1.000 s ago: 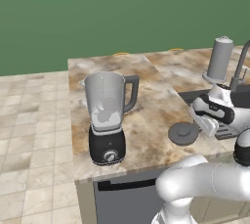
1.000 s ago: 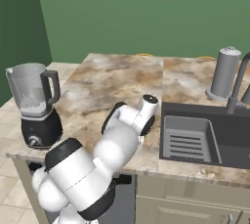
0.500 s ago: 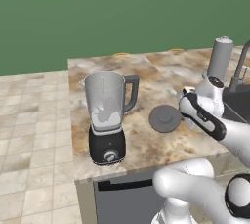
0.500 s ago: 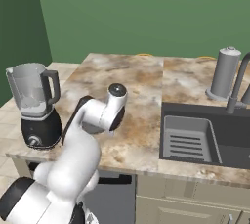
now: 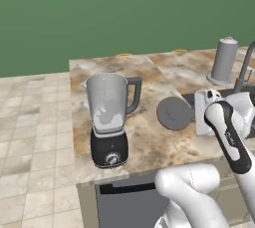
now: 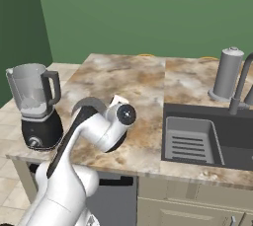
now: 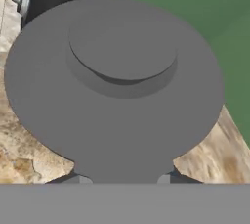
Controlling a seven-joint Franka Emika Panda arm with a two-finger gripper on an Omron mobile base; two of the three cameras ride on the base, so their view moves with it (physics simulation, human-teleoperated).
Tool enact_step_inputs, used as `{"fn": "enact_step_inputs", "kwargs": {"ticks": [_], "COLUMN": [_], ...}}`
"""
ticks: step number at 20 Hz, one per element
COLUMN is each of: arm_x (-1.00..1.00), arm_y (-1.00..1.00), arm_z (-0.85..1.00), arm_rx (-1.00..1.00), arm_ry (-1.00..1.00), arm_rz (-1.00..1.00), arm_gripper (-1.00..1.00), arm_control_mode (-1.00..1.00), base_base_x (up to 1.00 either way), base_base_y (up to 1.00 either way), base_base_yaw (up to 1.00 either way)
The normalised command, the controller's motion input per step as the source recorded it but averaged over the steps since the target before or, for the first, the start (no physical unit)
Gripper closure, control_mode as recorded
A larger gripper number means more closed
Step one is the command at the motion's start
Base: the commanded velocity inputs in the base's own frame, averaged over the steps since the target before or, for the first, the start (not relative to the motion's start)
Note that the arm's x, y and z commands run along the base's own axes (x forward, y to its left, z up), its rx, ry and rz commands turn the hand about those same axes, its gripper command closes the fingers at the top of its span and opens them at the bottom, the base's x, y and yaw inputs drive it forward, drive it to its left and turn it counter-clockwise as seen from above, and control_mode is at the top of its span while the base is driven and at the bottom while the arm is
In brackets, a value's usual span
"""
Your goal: Grab the garlic and onion from the fridge, place them in the blender, close the lid, and turn on the blender to create a marinade.
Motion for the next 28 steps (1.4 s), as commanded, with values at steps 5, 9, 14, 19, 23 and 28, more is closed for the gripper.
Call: {"fn": "enact_step_inputs", "kwargs": {"ticks": [5,9,14,19,23,28], "arm_x": [-0.03,0.0,0.0,0.0,0.0,0.0], "arm_y": [0.0,0.0,0.13,0.51,0.68,0.79], "arm_z": [1.0,1.0,1.0,0.93,0.58,0.13], "arm_rx": [0.29,0.26,0.17,0.03,-0.04,-0.2], "arm_ry": [0.0,0.0,0.0,0.01,0.02,0.14], "arm_rz": [0.0,0.02,0.07,0.11,0.04,0.02], "arm_gripper": [1.0,1.0,1.0,1.0,1.0,1.0], "arm_control_mode": [-1.0,-1.0,-1.0,-1.0,-1.0,-1.0], "base_base_x": [0.0,0.0,0.0,0.0,0.0,0.0], "base_base_y": [0.0,0.0,0.0,0.0,0.0,0.0], "base_base_yaw": [0.0,0.0,0.0,0.0,0.0,0.0]}}
